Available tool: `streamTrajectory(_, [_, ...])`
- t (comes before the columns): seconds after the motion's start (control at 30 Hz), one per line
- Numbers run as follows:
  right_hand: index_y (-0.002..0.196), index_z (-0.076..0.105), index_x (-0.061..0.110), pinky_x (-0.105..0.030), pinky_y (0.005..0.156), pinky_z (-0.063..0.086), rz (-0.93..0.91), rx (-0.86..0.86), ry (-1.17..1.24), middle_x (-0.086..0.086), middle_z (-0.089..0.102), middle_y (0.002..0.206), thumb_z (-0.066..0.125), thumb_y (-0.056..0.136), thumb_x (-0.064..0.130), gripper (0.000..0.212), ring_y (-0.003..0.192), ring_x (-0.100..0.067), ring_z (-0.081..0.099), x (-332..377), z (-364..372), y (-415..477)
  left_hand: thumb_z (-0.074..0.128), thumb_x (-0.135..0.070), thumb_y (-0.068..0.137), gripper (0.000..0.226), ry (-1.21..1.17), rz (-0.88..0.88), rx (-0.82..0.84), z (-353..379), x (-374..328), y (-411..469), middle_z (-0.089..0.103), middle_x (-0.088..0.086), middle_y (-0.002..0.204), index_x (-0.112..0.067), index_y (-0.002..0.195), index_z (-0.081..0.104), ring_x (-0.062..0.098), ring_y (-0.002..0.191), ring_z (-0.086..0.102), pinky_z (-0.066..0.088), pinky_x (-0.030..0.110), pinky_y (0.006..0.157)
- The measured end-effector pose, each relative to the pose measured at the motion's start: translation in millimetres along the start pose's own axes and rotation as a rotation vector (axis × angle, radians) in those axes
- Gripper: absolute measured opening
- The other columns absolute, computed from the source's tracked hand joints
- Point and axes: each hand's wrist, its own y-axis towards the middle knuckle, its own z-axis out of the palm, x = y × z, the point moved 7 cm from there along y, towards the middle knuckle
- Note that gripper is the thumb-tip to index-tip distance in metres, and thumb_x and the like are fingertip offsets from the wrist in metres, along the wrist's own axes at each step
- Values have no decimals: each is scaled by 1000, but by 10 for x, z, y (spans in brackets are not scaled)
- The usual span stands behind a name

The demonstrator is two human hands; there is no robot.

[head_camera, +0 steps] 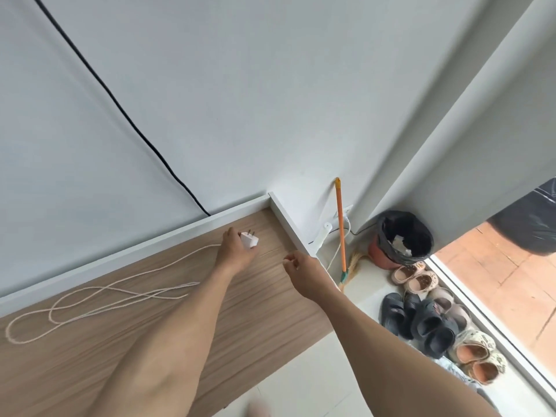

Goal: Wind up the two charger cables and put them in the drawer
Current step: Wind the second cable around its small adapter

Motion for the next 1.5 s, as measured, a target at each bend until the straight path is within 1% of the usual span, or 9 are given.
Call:
streamTrajectory(0.17, [125,53,20,-25,76,39,-61,28,220,1,62,108,50,95,35,34,90,-13,54,454,3,-9,82,-29,69,49,-492,-33,35,-497,-505,-244,59,6,80,-7,99,50,16,60,55,48,31,56])
streamTrajectory(0.33, [130,55,21,-34,93,44,-235,169,510,2,62,113,50,97,37,37,108,-13,56,1138,-58,-215,65,-23,90,22,-679,128,39,-1190,-1132,-727,52,8,76,-9,93,48,19,59,53,49,29,53])
streamTrajectory(0.43, [112,66,23,-29,89,42,-330,224,578,7,65,107,46,98,40,29,100,-4,56,1528,-95,-503,49,-39,96,27,-659,121,-27,-1577,-1274,-1069,49,6,86,-15,109,43,18,70,48,44,28,60])
streamTrajectory(0.57, [87,65,18,-28,81,45,-469,263,602,7,69,91,43,100,36,31,91,-4,64,1966,-240,-789,38,-28,100,24,-719,204,-143,-2131,-1417,-1420,48,4,85,-10,111,50,16,72,44,40,28,66])
streamTrajectory(0.77, [78,51,19,-38,71,50,-719,117,204,0,61,69,37,100,19,26,64,-15,55,2448,-599,-1099,45,-28,100,29,-695,383,-201,-2840,-1491,-2149,51,7,91,-4,111,58,16,78,48,45,28,75])
streamTrajectory(1.0, [83,62,17,-30,64,48,-888,33,2,20,53,60,40,98,15,27,55,-10,51,3101,-1188,-1481,54,-22,97,17,-317,467,-171,-3121,-1205,-2812,67,4,97,-11,104,65,15,82,63,53,27,82])
streamTrajectory(1.13, [87,67,15,-28,67,49,-971,80,-144,9,67,90,45,97,25,26,73,-20,59,3468,-1255,-1783,60,-27,93,20,-190,416,-301,-3226,-1088,-2899,70,9,99,-14,106,65,17,83,67,55,32,82])
streamTrajectory(1.3, [93,68,15,-30,60,46,-1038,-57,-220,-1,70,99,43,95,20,25,63,-17,55,3691,-1316,-2007,62,-28,90,18,-98,386,-493,-3467,-1134,-2925,72,2,90,-14,101,68,12,76,67,51,28,75])
streamTrajectory(1.5, [91,61,16,-35,66,49,-1094,-359,-342,-1,64,90,39,97,24,25,78,-29,59,3560,-1295,-2219,69,-29,86,25,-520,270,-525,-3477,-1074,-2644,74,13,87,-5,90,72,22,75,72,60,37,76])
